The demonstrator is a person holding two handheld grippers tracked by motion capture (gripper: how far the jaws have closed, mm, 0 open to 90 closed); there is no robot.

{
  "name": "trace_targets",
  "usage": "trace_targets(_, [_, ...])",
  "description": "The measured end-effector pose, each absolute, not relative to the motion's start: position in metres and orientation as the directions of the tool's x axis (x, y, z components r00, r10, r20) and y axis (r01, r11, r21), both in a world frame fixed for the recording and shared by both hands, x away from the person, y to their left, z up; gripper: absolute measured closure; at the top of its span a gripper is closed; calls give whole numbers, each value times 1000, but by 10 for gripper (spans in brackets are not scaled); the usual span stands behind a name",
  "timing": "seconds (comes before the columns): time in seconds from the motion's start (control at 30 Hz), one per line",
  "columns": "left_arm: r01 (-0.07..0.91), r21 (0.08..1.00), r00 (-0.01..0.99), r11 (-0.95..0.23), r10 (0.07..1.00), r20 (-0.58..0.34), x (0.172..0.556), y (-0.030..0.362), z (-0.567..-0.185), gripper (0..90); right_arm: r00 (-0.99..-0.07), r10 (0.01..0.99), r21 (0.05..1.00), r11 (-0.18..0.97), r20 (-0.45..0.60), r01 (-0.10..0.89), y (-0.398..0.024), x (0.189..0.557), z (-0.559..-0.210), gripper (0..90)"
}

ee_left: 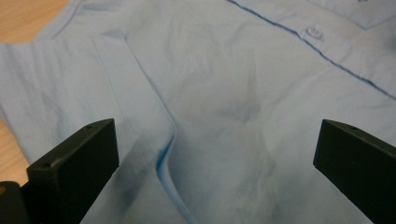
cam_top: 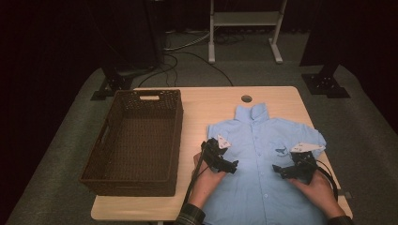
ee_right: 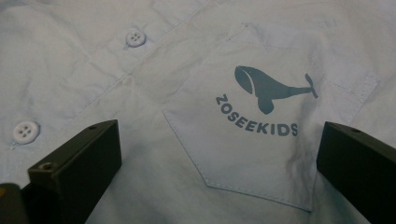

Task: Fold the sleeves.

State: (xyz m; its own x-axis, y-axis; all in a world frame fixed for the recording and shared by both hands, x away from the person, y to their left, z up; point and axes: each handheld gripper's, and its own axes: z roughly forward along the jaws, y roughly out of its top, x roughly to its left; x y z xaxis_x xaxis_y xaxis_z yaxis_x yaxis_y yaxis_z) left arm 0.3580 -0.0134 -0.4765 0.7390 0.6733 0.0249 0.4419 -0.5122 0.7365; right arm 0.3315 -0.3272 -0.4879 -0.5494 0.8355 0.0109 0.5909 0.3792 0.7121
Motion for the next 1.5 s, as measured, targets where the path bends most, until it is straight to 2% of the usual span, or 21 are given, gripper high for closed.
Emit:
trace_targets(0.27, [433,720,742,-542,668,57,351,-15,-484,0,-552,834,712,382,10,590,-327,331,-488,0])
trace_targets(0.77, [465,717,728,-520,685,25,345,4,-485,0,-577,817,708,403,7,580,-314,324,-487,0])
trace_targets(1.1, [465,718,728,-518,686,23,334,22,-485,0,-580,814,624,450,7,639,-301,323,-479,0])
trace_targets(1.5, [463,718,733,-520,680,20,329,30,-485,0,-640,768,636,498,-9,589,-298,322,-458,20])
